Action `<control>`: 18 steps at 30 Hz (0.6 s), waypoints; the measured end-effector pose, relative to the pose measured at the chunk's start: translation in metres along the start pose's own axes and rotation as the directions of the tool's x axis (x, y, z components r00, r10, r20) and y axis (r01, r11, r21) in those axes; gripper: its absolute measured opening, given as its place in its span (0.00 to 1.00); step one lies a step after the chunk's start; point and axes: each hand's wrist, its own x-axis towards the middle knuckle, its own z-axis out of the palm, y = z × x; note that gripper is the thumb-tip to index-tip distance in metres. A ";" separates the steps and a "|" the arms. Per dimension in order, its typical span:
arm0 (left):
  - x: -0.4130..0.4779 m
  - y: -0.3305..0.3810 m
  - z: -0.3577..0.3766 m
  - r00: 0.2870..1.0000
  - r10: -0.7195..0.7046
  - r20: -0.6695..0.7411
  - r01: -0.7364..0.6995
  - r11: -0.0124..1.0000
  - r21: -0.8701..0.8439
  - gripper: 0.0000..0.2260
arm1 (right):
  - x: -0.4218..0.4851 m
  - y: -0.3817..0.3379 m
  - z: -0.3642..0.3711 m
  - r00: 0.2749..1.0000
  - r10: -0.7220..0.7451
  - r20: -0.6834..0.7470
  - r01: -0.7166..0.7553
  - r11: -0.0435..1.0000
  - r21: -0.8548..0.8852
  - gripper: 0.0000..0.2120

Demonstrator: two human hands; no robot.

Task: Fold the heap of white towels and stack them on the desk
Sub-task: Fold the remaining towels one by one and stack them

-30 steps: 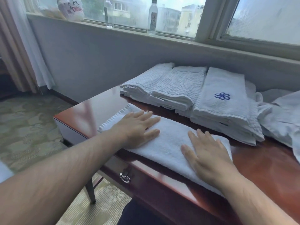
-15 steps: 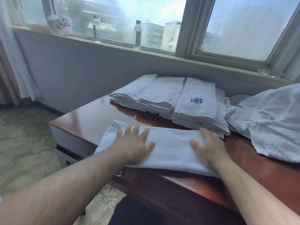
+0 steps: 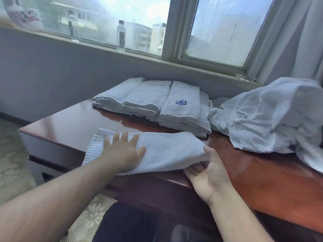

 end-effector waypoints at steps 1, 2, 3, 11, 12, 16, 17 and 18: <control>-0.001 0.002 0.000 1.000 -0.002 0.002 0.002 1.000 -0.005 0.32 | 0.000 0.009 0.005 0.999 -0.043 -0.025 0.044 0.998 0.041 0.19; -0.002 0.004 0.000 1.000 -0.004 0.004 0.004 1.000 -0.010 0.32 | 0.002 0.015 0.011 0.996 -0.067 -0.063 0.070 0.997 0.043 0.17; -0.003 0.006 0.001 1.000 -0.009 0.005 0.009 1.000 -0.017 0.32 | 0.005 0.019 0.018 0.992 -0.073 -0.101 0.074 0.997 0.015 0.15; -0.009 0.021 0.000 0.998 -0.040 0.057 0.045 0.996 -0.081 0.31 | 0.041 0.024 0.053 0.833 -0.455 -0.313 0.225 0.797 -0.561 0.21; -0.008 0.018 -0.003 0.998 -0.019 0.061 0.023 0.997 -0.075 0.30 | 0.040 0.024 0.053 0.810 -0.512 -0.285 0.286 0.770 -0.570 0.19; 0.007 -0.002 -0.019 0.994 0.103 -0.023 -0.105 0.987 -0.119 0.30 | 0.028 0.018 0.052 0.754 -0.643 -0.138 0.525 0.715 -0.461 0.20; 0.012 -0.007 -0.023 0.991 0.131 -0.024 -0.133 0.979 -0.157 0.31 | 0.026 0.014 0.052 0.745 -0.661 -0.092 0.573 0.705 -0.418 0.20; 0.016 -0.012 -0.026 0.989 0.145 -0.006 -0.143 0.964 -0.226 0.33 | 0.025 0.008 0.054 0.739 -0.672 -0.037 0.608 0.690 -0.392 0.18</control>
